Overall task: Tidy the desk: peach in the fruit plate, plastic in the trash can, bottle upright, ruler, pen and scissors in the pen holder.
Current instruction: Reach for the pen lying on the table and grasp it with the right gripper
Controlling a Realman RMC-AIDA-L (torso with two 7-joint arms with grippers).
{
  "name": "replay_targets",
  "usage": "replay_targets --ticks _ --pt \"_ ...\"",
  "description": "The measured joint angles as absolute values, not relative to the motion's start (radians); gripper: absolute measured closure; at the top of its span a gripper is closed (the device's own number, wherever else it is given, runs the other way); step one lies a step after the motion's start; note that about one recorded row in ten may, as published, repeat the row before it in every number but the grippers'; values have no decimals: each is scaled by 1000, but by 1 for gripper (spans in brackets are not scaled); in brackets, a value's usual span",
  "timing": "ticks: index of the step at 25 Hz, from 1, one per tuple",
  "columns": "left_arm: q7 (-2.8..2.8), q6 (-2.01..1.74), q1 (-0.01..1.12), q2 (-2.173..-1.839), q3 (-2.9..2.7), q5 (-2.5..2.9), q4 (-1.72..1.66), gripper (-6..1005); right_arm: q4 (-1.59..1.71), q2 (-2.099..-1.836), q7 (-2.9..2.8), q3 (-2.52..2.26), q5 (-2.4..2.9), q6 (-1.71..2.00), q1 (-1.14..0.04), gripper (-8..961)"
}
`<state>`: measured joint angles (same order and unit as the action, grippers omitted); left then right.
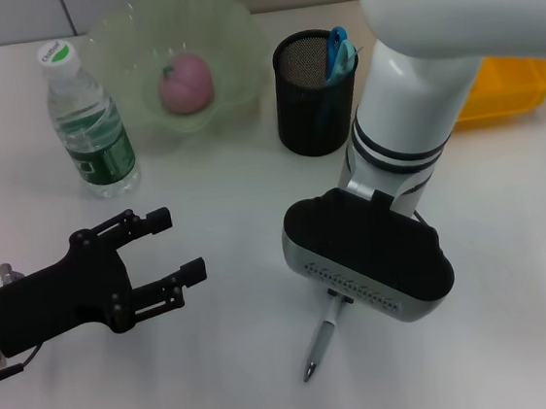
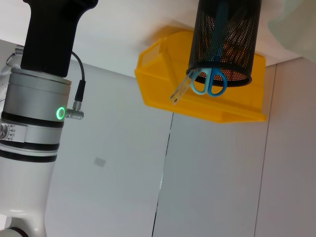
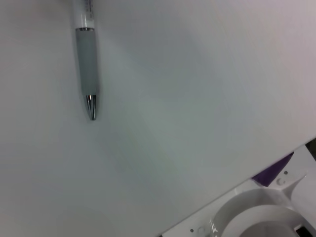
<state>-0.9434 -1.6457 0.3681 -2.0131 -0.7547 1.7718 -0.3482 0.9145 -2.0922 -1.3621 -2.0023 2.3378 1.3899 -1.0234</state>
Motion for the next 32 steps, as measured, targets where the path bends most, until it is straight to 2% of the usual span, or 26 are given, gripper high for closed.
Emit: replay_targets --ticks 29,32 --pt "-945 -1654 364 -2014 -747 1772 -348 202 925 -2093 -1435 -2041 2353 1382 -1023 795" --pt "-945 -1657 363 -2012 -746 1771 -348 202 928 -2093 -1432 -2041 2354 1380 -1021 756"
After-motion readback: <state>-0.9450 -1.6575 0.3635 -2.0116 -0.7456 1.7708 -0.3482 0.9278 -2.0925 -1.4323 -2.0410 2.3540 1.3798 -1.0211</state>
